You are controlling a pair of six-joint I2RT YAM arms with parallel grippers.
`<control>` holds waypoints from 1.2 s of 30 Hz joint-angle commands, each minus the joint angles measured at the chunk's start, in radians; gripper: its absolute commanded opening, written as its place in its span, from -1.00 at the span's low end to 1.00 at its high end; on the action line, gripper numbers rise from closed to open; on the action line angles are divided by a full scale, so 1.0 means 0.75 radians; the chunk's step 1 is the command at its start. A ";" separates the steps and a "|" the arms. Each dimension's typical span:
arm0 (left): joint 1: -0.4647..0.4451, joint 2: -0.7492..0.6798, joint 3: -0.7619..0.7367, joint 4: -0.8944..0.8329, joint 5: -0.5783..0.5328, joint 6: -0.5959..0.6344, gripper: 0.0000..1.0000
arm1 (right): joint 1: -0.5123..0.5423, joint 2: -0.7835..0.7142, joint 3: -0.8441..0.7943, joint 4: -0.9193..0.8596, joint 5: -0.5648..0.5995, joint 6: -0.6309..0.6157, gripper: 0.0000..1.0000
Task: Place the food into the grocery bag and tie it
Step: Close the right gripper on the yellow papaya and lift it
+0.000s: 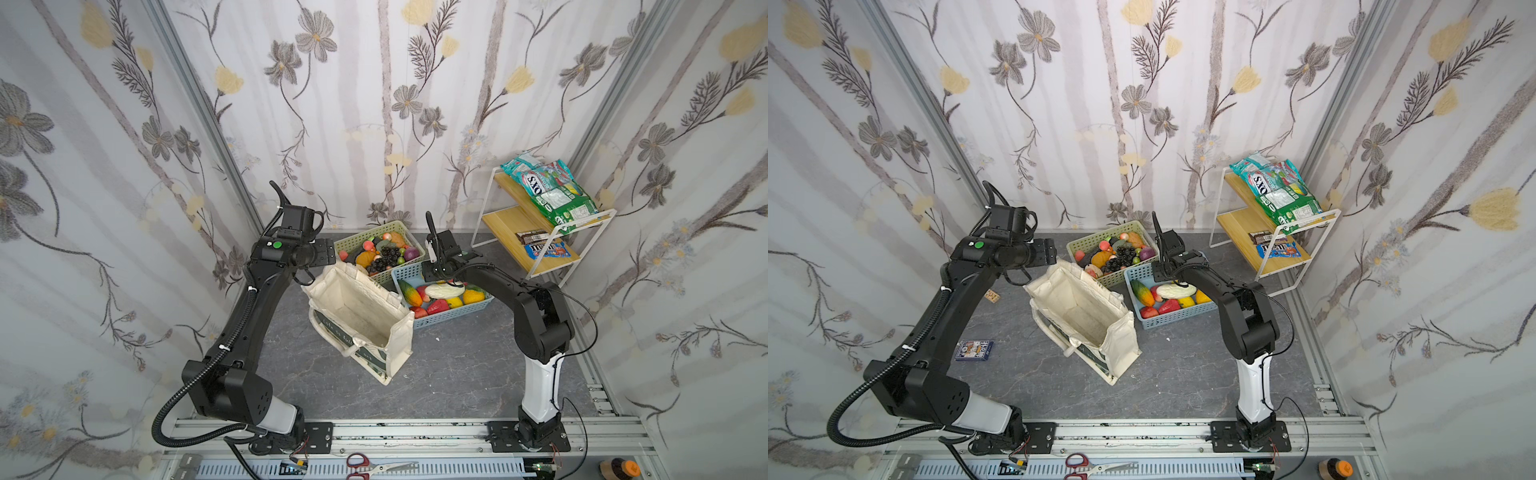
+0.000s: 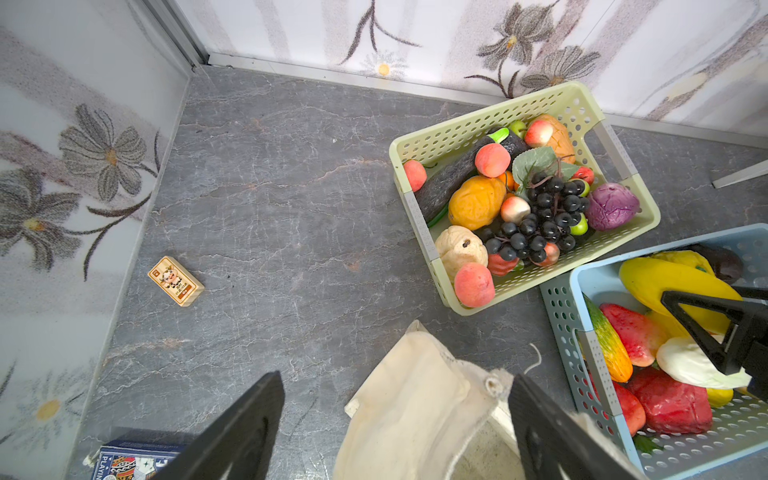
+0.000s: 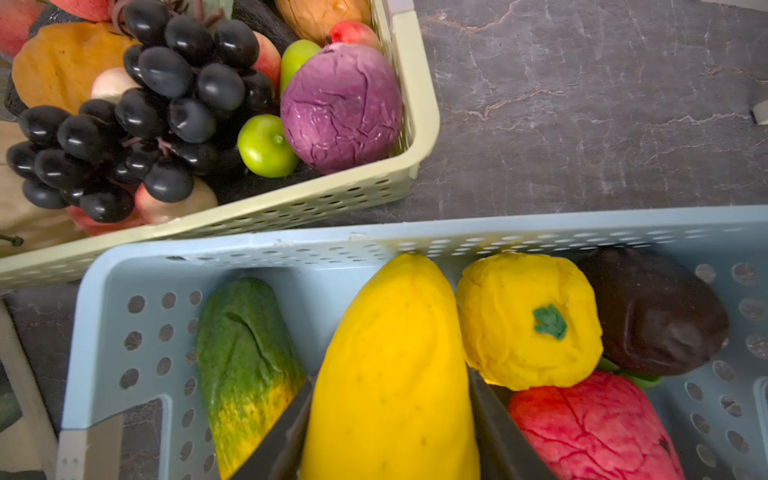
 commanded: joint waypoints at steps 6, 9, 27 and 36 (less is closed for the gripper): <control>0.000 0.009 0.022 -0.008 -0.008 -0.010 0.76 | -0.001 -0.089 0.004 -0.023 -0.020 -0.011 -0.02; -0.002 0.019 0.066 -0.055 0.006 -0.061 0.76 | -0.002 -0.125 -0.003 -0.046 -0.033 -0.021 -0.02; -0.019 0.009 0.122 -0.165 -0.054 -0.124 0.78 | 0.007 -0.472 -0.040 -0.147 -0.105 -0.018 -0.02; -0.018 -0.014 0.090 -0.189 -0.117 -0.150 0.78 | 0.102 -0.650 0.031 -0.172 -0.123 0.035 -0.01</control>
